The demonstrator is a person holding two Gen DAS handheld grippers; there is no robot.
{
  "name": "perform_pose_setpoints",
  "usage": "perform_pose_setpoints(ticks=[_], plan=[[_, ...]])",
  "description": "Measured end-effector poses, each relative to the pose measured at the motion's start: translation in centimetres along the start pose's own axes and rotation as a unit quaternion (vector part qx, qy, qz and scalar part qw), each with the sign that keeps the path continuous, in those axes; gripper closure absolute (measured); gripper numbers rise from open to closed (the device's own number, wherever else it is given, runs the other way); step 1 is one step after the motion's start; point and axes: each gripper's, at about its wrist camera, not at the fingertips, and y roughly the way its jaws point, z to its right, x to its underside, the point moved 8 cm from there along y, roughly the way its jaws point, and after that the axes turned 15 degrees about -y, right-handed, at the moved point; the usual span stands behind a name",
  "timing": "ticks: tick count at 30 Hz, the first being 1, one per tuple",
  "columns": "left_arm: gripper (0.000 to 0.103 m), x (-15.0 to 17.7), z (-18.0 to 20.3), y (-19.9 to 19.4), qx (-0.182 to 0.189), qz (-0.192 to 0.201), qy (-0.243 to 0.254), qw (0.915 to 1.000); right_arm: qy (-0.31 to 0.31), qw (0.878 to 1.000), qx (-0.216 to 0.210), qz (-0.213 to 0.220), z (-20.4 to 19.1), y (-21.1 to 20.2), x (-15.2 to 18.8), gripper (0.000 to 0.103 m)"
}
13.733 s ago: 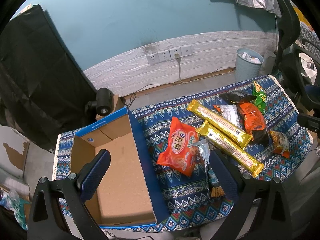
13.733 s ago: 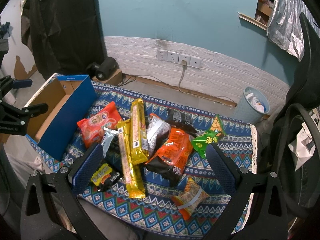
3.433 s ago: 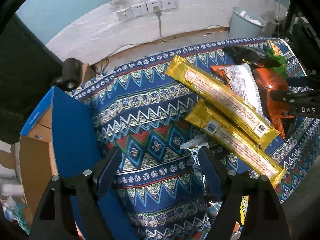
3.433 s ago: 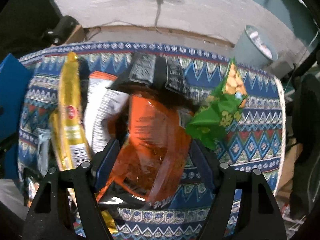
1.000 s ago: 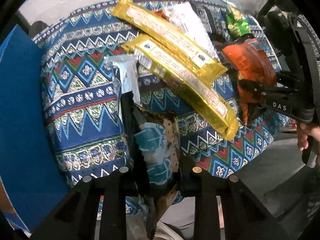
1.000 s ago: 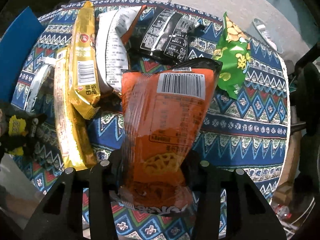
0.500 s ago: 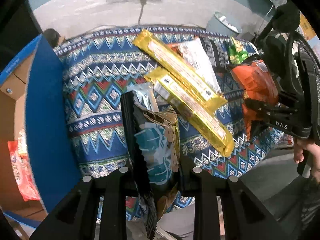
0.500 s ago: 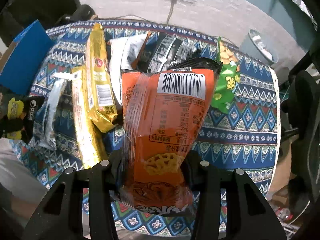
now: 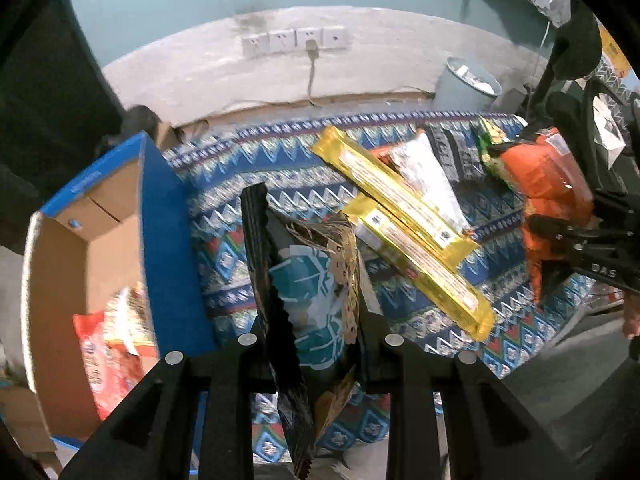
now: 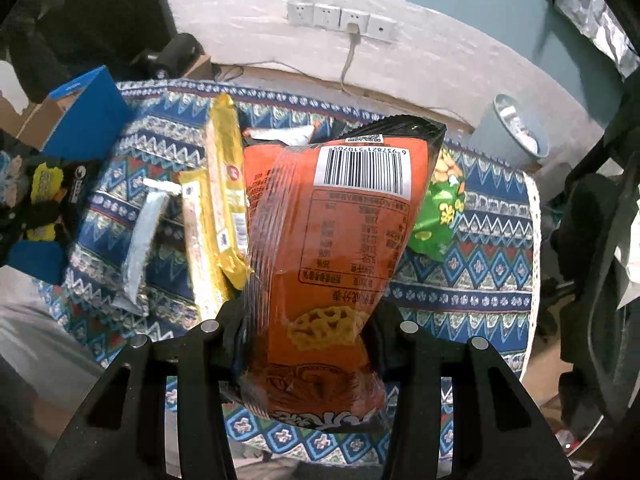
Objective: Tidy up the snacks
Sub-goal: 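Lift both bags and carry them over the cardboard box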
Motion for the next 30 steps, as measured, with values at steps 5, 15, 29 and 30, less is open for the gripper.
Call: perform_pose_setpoints(ticks=[5,15,29,30], plan=[[0.077,-0.8,-1.0,-1.3,-0.023,0.032,0.006,0.9992,-0.005,1.0,-0.003,0.017,-0.8,-1.4,-1.2,0.059],[0.077,-2.1,-3.2,-4.8,-0.055,0.093,0.017,0.994,-0.029,0.998,-0.016,0.05,-4.1,-3.9,-5.2,0.059],[0.077,-2.6,-8.7,-6.9,-0.069,0.123,-0.016,0.9899,-0.075,0.993,-0.049,0.073,-10.8,-5.2,-11.0,0.059],[0.077,-2.5,-9.2,-6.9,-0.07,0.122,-0.02,0.9898,-0.077,0.993,-0.052,0.075,-11.2,-5.2,-11.4,0.059]])
